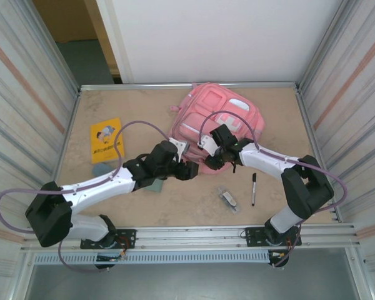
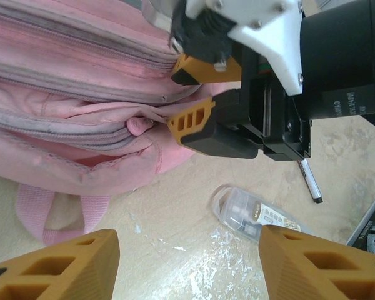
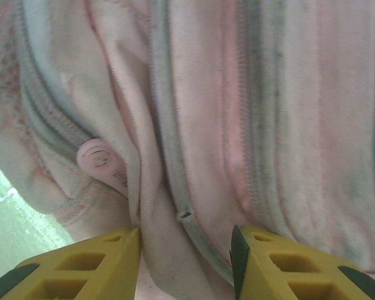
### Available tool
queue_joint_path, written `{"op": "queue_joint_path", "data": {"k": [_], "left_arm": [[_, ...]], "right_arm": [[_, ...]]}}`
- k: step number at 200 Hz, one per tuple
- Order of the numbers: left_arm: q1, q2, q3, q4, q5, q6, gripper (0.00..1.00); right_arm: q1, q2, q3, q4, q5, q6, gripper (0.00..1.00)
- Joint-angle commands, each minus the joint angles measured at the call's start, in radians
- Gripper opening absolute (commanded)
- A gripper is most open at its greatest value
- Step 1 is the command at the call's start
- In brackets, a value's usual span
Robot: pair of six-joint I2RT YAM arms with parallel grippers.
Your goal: Pack books, pencil case, and school supplies into a backpack
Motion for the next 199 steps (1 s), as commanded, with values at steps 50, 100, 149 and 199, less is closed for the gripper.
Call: {"op": "queue_joint_path", "data": {"k": [50, 100, 149, 199], "left_arm": [[0.04, -0.142, -0.065, -0.044, 0.038, 0.025, 0.63], [0.044, -0.188, -0.079, -0.049, 0.055, 0.064, 0.66], [0.058, -0.088, -0.015, 0.024, 0.078, 0.084, 0.66], [0.105, 0.032, 0.049, 0.051, 0.135, 0.092, 0.66]], "right_arm": [[-0.007, 0.017, -0.085, 0.078, 0.122, -0.19, 0.4], [0.047, -0.063, -0.09, 0.204, 0.149, -0.25, 0.05], [0.043, -0.196, 0.021, 0.02, -0.02, -0.25, 0.0], [0.032, -0.215, 0.08, -0.043, -0.12, -0.237, 0.0]]}}
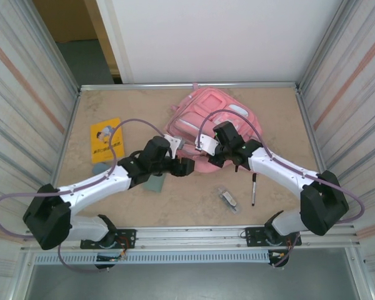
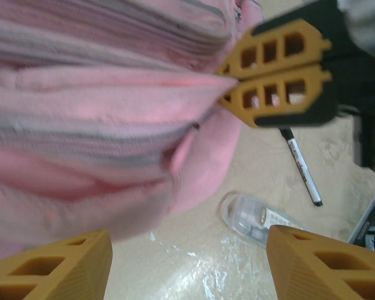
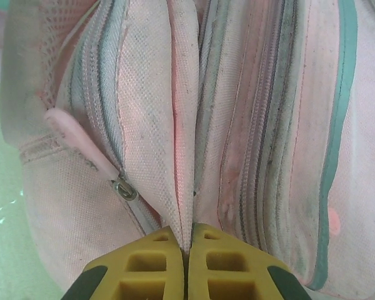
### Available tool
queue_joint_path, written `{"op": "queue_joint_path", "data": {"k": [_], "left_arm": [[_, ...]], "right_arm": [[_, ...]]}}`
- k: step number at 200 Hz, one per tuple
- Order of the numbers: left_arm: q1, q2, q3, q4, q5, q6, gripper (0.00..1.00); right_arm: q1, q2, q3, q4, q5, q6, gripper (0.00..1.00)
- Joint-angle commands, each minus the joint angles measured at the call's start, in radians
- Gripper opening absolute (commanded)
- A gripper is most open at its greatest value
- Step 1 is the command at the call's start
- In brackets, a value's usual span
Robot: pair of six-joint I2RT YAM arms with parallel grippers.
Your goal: Pack books, pencil case, and school supplies into a backpack
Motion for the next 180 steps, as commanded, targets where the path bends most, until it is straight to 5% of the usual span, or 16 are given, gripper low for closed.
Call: {"op": "queue_joint_path", "data": {"k": [1, 81, 159, 180], "left_arm": [[0.014, 0.031, 0.055, 0.023, 0.037, 0.033, 0.66], [-0.008, 0.1, 0.075, 0.038, 0.104, 0.027, 0.59], [-0.238, 0.034, 0.065, -0.063, -0.324, -0.116, 0.46], [-0.256, 0.077, 0.071, -0.045, -0.365, -0.175, 0.44]], "right_arm": [[-0.01, -0.044, 0.064, -0.036, -0.108, -0.001, 0.0], [-0.033, 0.015, 0.168, -0.152, -0.174, 0.097, 0.0], [-0.065, 0.092, 0.229, -0.178, -0.349, 0.274, 0.0], [-0.065, 0.102, 0.237, -0.175, -0.366, 0.304, 0.0]]}}
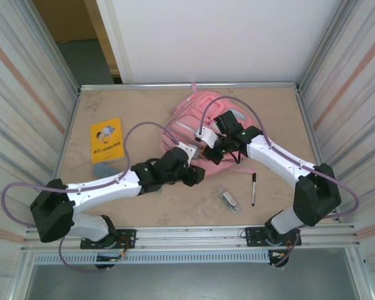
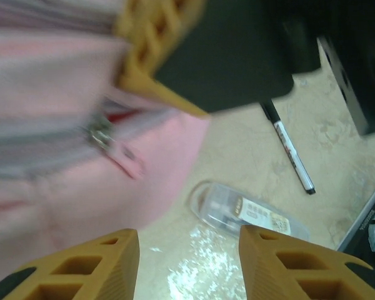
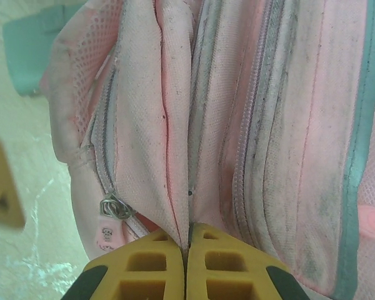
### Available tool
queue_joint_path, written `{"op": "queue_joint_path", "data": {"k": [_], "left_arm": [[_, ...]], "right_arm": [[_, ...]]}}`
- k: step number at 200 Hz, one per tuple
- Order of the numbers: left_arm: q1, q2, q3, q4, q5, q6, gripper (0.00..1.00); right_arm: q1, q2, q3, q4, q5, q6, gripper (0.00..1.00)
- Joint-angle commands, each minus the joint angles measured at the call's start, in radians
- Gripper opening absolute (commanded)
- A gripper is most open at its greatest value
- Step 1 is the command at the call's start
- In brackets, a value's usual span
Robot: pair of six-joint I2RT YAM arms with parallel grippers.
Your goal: Pack books, pencil case, and school supplies into a backpack
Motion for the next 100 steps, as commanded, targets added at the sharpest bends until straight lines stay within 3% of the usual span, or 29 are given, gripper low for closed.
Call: {"op": "queue_joint_path", "data": {"k": [1, 31, 74, 100], "left_arm": [[-0.014, 0.03, 0.014, -0.008, -0.128, -0.093, 0.44], [-0.026, 0.078, 0.025, 0.045, -0.146, -0.14, 0.43], [-0.02, 0.071, 0.06, -0.004, -0.267, -0.157, 0.43], [0.006, 0.068, 0.055, 0.035, -0.238, -0.151, 0.43]], "right_arm": [[-0.001, 0.004, 0.05, 0.036, -0.099, 0.092, 0.0], [0.001, 0.001, 0.044, 0.052, -0.128, 0.123, 0.0], [0.004, -0.019, 0.03, 0.058, -0.142, 0.145, 0.0], [0.012, -0.027, 0.032, 0.051, -0.142, 0.147, 0.0]]}}
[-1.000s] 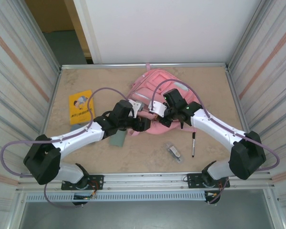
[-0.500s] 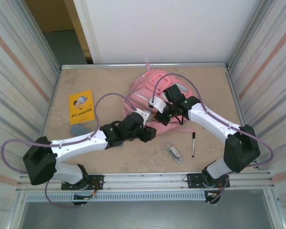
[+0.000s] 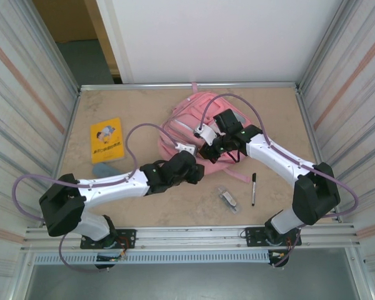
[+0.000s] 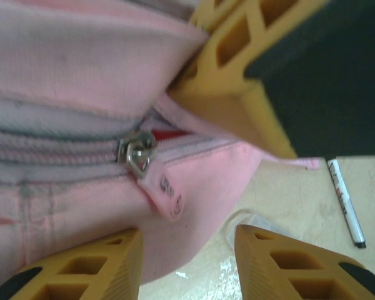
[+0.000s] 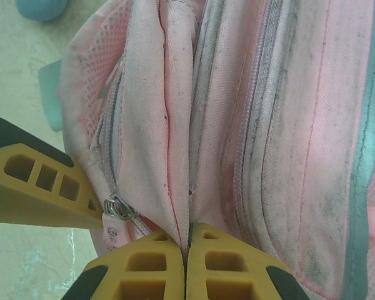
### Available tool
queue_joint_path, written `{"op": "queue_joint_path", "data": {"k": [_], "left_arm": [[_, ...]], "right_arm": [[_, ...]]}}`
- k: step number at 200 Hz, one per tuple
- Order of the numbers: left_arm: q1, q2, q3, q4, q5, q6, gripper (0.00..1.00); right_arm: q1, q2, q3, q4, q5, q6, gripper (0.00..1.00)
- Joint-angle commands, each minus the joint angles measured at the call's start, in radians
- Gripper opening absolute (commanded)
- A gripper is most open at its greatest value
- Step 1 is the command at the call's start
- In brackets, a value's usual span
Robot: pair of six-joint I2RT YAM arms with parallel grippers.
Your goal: Pack books, pencil case, and school supplies into a backpack
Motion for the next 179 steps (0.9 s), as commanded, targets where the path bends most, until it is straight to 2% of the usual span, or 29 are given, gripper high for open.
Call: {"op": "queue_joint_path", "data": {"k": [1, 51, 71, 124, 168, 179], "left_arm": [[0.023, -0.014, 0.025, 0.034, -0.048, -0.018, 0.43], [0.069, -0.03, -0.018, 0.142, -0.028, -0.015, 0.37], [0.084, -0.034, -0.028, 0.178, -0.009, -0.001, 0.31], [0.113, -0.01, -0.034, 0.178, 0.03, -0.015, 0.26], [0.122, -0.012, -0.055, 0.161, 0.019, -0.028, 0.1], [0.126, -0.021, -0.056, 0.143, 0.011, -0.021, 0.09]], "right_arm": [[0.013, -0.031, 0.026, 0.024, -0.073, 0.038, 0.0], [0.019, -0.026, 0.047, -0.023, -0.041, 0.057, 0.0], [0.017, -0.033, 0.049, -0.033, -0.074, 0.057, 0.0], [-0.012, -0.056, 0.043, -0.011, -0.151, 0.088, 0.0], [-0.012, -0.053, 0.045, -0.028, -0.109, 0.08, 0.0], [-0.009, -0.051, 0.05, -0.041, -0.077, 0.075, 0.0]]}}
